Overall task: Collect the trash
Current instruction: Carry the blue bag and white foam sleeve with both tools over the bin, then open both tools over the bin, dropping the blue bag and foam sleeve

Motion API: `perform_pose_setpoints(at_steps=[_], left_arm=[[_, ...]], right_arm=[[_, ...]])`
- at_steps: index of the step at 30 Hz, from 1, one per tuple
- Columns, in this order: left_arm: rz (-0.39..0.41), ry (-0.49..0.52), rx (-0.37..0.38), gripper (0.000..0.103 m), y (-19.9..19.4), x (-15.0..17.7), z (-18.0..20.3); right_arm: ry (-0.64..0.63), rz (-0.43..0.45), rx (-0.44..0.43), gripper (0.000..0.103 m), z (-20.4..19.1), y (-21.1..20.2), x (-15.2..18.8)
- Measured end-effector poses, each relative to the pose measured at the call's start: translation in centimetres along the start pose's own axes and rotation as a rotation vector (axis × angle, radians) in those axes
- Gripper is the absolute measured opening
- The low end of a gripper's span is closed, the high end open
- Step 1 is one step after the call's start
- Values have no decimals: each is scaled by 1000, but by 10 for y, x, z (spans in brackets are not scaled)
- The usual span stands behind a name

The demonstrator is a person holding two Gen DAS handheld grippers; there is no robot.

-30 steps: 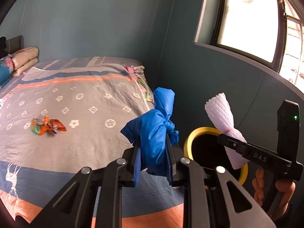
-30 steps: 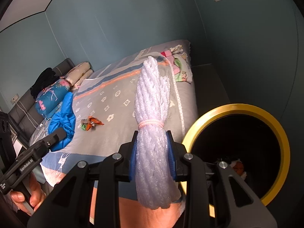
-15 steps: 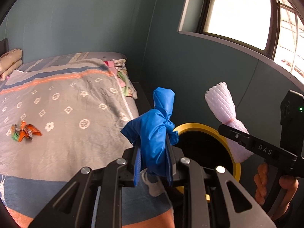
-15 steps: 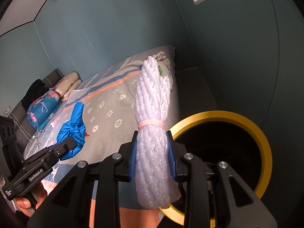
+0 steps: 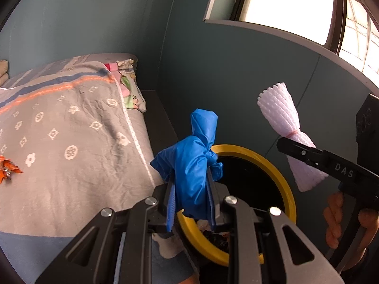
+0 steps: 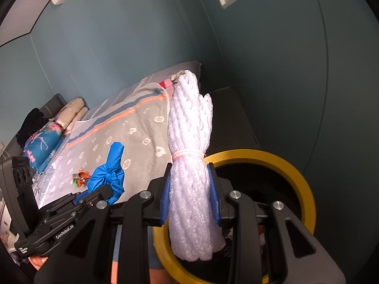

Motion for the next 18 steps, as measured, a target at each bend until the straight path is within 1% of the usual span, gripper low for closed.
perform_pose_setpoints(at_steps=[6,11,18], left_arm=[[-22,11,27,20,22,-2,8],[-22,27,41,20,36,-4,15],[-33,39,65,20,51,-8,26]], right_arm=[[22,-2,30,27,16,13,-8],[32,5,47,27,27,21,-10],[52,4,67,27,44,29,-6]])
Point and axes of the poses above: each gripper's, at about its wrist camera, not at the fingertips, and y roughly the way its jaws point, z to its right, x to its underside, the point moved 1 cm from there along y, roughly the way its jaws point
